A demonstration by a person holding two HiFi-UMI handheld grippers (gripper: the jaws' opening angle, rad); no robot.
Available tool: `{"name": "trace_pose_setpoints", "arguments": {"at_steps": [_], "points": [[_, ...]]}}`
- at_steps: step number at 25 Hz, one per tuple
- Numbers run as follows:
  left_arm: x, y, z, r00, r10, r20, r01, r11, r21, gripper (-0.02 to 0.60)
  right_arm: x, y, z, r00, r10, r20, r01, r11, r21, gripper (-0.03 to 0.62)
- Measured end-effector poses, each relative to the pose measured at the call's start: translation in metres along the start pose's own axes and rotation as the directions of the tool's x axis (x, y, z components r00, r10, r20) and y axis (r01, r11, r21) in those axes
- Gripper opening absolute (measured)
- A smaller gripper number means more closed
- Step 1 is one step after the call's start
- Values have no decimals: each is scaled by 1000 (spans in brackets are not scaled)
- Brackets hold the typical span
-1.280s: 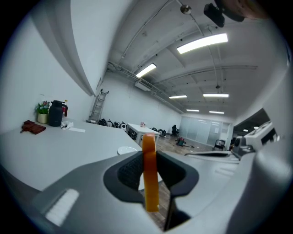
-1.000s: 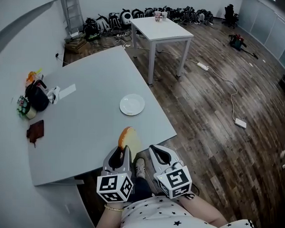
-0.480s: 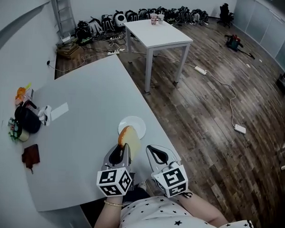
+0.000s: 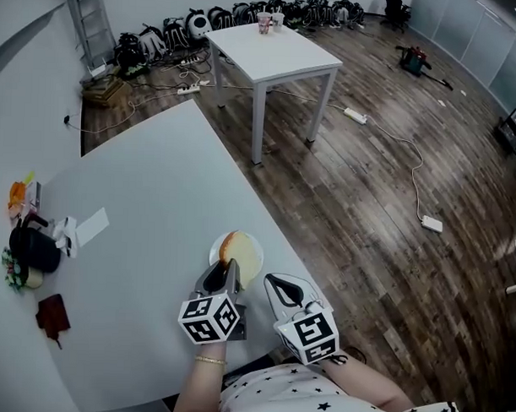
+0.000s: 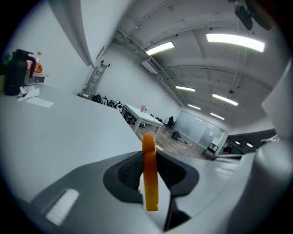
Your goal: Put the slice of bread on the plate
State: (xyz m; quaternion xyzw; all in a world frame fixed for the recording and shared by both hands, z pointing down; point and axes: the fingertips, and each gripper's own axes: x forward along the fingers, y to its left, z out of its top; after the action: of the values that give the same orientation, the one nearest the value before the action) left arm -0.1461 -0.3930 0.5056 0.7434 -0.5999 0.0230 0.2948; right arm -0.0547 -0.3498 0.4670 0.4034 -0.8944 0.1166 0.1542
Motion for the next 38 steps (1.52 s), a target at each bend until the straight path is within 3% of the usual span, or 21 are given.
{"name": "trace_pose_setpoints", "arguments": {"at_steps": [7,15,21,26,34,38], "points": [[20,28,-9,998,50,-30,-51,998,-22,98,17,-6,-12,999,8,-52,-7,1000,18,-2],[26,63,-21,985,156,-74,-154,988,30,118,30,2,-17,996,37,-81,-36,999,17,-2],[27,89,-32,952,289,-104,-278,954,115,146,33,11,-18,995,61,-85,-60,998,12,-2],[14,80,-25,955,286,-77,-274,952,136,129,32,14,-19,994,66,-81,-66,998,8,-2],[-41,31,-3,972,235,16,-235,963,131,12,21,24,-12,996,83,-35,-84,996,-14,-2],[-68,7,-5,978,208,33,-210,967,145,9,11,34,-9,994,104,-16,-104,994,-22,-2]]}}
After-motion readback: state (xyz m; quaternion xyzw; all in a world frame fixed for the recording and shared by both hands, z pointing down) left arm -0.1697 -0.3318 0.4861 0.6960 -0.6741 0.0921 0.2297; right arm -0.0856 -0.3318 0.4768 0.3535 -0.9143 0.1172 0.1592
